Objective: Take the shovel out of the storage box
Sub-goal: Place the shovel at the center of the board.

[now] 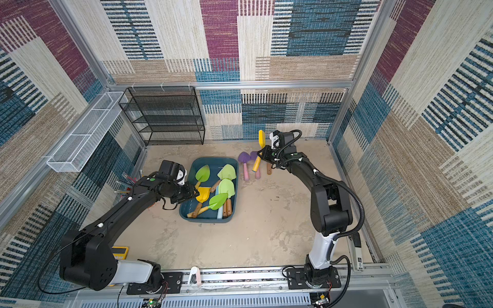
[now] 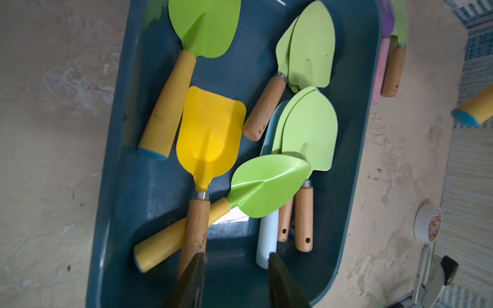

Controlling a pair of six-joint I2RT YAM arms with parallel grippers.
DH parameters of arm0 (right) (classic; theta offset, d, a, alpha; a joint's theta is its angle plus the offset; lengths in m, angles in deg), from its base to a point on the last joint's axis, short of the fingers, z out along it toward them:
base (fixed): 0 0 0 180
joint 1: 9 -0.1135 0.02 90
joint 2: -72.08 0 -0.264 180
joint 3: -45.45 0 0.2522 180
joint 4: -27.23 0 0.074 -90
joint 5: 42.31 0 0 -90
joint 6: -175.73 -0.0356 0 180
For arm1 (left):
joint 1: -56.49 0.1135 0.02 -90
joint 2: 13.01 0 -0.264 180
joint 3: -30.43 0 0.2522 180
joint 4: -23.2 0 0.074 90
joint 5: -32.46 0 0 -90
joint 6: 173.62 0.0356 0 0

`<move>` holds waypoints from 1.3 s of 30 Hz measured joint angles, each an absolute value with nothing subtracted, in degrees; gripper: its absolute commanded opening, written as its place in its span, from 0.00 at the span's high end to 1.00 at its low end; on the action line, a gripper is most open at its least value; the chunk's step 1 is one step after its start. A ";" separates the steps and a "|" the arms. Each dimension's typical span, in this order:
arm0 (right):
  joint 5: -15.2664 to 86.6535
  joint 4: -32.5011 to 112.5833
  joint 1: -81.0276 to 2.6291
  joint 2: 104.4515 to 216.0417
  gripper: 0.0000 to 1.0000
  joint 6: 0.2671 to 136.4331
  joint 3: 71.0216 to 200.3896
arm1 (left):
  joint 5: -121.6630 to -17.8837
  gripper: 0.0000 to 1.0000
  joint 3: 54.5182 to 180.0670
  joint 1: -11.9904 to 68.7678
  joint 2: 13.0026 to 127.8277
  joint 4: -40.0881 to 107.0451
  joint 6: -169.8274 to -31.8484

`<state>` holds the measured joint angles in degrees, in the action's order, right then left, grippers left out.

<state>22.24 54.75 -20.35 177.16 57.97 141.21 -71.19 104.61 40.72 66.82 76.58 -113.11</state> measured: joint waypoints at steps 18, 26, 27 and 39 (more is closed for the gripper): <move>41.34 63.78 -19.13 182.14 0.78 66.05 144.71 | -62.41 0.55 103.98 36.13 72.30 80.88 -110.86; 47.73 66.05 -18.30 187.52 0.78 67.95 148.69 | -62.25 0.54 103.30 35.73 73.05 81.30 -110.49; 48.29 66.23 -18.25 188.35 0.78 68.02 149.25 | -62.25 0.54 103.21 35.71 73.20 81.32 -110.49; 52.21 68.41 -17.47 196.44 0.77 69.55 156.07 | -62.39 0.54 103.04 33.81 75.36 81.36 -110.27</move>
<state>52.21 68.41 -17.47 196.44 69.55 156.07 -62.39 103.04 33.81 75.36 81.36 -110.27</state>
